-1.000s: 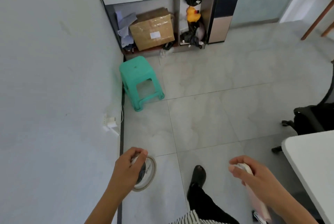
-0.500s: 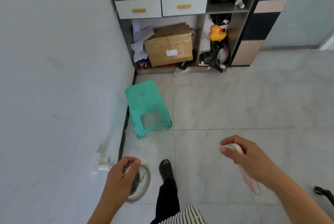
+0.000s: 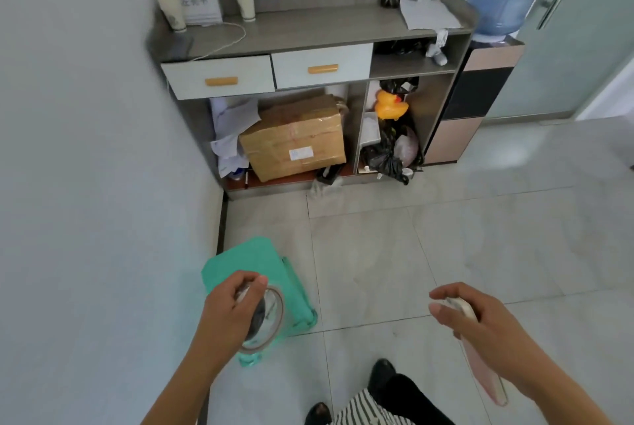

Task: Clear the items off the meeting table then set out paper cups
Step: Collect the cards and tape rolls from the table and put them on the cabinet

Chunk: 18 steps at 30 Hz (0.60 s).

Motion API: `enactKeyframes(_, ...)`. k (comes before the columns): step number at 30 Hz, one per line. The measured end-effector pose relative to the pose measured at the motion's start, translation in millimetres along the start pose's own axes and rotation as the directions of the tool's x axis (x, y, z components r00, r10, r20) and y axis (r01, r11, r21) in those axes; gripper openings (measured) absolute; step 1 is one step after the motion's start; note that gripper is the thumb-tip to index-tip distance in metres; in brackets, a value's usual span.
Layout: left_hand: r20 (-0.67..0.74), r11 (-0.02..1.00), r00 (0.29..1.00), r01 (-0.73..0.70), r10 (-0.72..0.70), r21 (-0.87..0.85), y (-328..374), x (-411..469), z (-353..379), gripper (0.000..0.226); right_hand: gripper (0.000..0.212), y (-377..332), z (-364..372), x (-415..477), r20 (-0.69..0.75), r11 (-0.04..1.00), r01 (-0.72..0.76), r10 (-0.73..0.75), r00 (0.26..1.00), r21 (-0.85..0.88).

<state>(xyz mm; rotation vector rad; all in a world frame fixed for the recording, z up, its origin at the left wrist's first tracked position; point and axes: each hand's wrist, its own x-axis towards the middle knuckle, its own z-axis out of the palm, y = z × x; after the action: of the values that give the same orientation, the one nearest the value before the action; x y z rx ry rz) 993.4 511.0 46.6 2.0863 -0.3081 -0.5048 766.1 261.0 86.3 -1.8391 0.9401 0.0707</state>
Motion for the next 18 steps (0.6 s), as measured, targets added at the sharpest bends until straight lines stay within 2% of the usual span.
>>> enactKeyframes(10,-0.006,0.999,0.999,0.048,-0.048,-0.009,59.3,211.5,64.1,0.014,0.012,-54.9,-78.2,238.2,-0.01,0.999,-0.029,0.028,1.0,-0.015)
enactKeyframes(14,-0.038,0.999,0.999,0.033,-0.033,-0.009,103.6,298.3,70.3,0.012,0.013,-110.7,-109.7,340.4,0.018,0.997,0.055,-0.054,0.998,-0.059)
enactKeyframes(18,-0.086,0.997,0.993,0.076,-0.078,-0.03,113.1,359.6,68.5,0.012,0.012,-167.8,-117.1,422.7,0.096,0.985,0.13,-0.119,0.988,-0.116)
